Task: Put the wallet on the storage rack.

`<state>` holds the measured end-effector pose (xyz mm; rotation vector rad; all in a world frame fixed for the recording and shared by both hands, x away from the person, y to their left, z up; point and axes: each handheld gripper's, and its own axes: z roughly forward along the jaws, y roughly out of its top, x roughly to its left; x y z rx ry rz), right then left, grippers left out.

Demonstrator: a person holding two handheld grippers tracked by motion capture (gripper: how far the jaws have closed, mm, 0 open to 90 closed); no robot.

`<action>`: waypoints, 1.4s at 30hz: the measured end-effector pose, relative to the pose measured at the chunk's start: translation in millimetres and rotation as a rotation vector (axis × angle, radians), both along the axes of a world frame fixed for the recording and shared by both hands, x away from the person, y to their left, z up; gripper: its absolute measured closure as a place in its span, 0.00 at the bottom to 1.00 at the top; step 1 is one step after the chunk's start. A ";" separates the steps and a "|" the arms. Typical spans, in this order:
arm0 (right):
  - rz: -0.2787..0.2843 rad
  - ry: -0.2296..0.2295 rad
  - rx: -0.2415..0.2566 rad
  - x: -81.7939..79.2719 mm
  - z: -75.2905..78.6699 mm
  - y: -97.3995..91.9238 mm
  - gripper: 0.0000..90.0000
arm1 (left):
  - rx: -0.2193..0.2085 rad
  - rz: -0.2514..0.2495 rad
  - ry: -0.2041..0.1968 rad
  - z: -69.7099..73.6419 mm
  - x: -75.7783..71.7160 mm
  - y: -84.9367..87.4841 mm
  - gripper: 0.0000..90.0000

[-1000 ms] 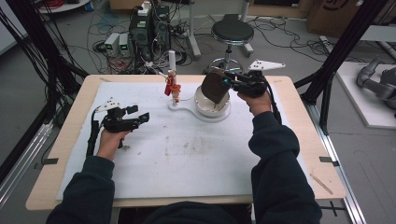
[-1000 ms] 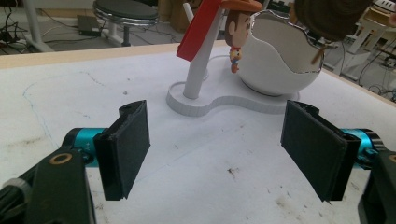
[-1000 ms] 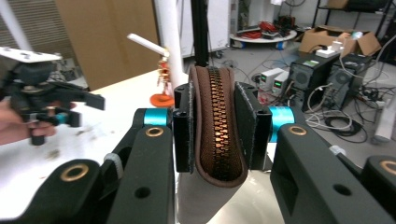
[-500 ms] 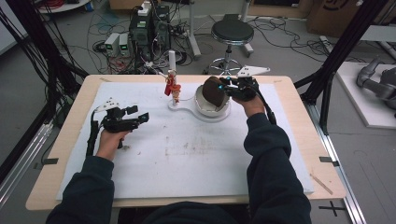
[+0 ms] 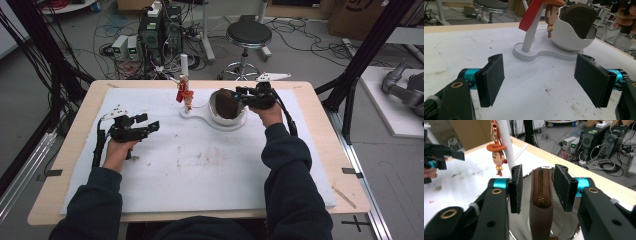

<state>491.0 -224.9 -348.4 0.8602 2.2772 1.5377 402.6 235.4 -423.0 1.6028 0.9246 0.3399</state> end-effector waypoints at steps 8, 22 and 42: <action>-0.124 -0.041 -0.139 -26.9 14.3 -17.5 0.47 | -0.027 0.033 -0.034 7.7 -2.5 6.3 0.25; -0.280 -0.025 -0.184 -97.7 -21.8 -84.3 0.24 | -0.012 0.018 -0.096 17.6 -3.2 16.0 0.20; -0.333 -0.008 -0.179 -121.4 -48.6 -103.9 0.24 | 0.014 0.033 -0.106 9.3 -7.0 11.5 0.24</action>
